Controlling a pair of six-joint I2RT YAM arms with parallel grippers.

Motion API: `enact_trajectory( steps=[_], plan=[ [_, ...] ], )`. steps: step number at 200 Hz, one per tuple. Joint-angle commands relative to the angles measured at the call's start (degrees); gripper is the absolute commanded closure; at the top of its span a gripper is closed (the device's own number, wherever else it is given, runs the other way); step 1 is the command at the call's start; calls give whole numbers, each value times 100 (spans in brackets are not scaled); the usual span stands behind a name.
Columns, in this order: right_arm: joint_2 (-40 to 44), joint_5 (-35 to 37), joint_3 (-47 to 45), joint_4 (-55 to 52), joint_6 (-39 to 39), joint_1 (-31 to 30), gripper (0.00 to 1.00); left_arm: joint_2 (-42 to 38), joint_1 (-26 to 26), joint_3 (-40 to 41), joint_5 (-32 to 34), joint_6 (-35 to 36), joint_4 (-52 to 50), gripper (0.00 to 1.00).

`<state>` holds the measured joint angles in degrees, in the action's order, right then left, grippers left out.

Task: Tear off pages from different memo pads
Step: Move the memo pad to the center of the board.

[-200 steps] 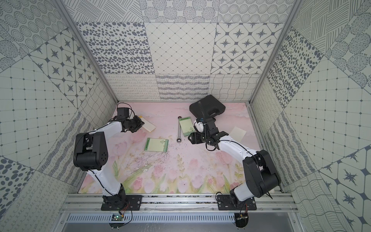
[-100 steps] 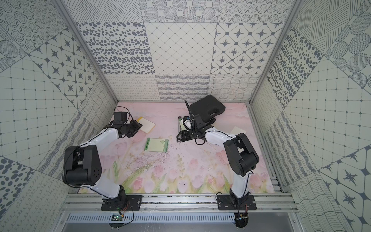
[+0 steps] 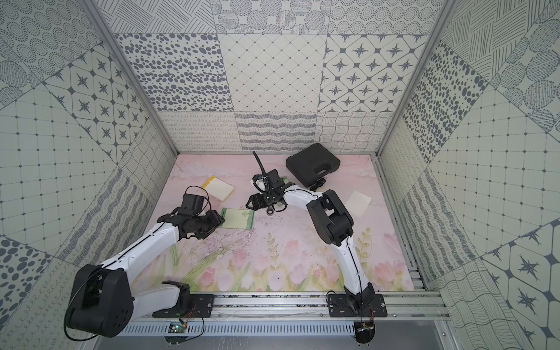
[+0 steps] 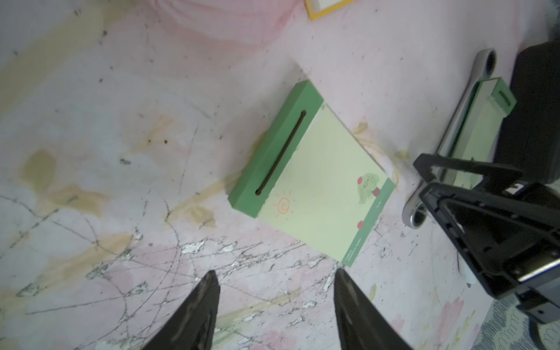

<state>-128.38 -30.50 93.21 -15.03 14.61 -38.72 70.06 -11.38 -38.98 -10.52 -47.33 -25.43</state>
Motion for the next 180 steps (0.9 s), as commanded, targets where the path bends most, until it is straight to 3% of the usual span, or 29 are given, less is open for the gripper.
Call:
enact_trajectory(
  steps=[1, 27, 66, 93, 140, 180],
  plan=[
    [-236, -26, 362, -358, -122, -178, 28, -79, -135, 313, -260, 162, -360, 35],
    [-315, -21, 461, -708, -377, -391, 22, -180, -180, 661, -460, 158, 316, 34],
    [-212, 487, 290, -1264, -717, -680, 27, 11, -197, 810, -474, 226, 649, 33],
    [63, 1282, -186, -1294, -811, -901, 35, 145, -198, 940, -500, 248, 850, 34],
    [278, 2710, -905, -1075, -585, -1293, 60, -139, -211, 1143, -616, 164, 1038, 34],
    [367, 3562, -1402, -1107, -434, -1626, 69, -325, -211, 1152, -684, 163, 883, 34]
  ],
)
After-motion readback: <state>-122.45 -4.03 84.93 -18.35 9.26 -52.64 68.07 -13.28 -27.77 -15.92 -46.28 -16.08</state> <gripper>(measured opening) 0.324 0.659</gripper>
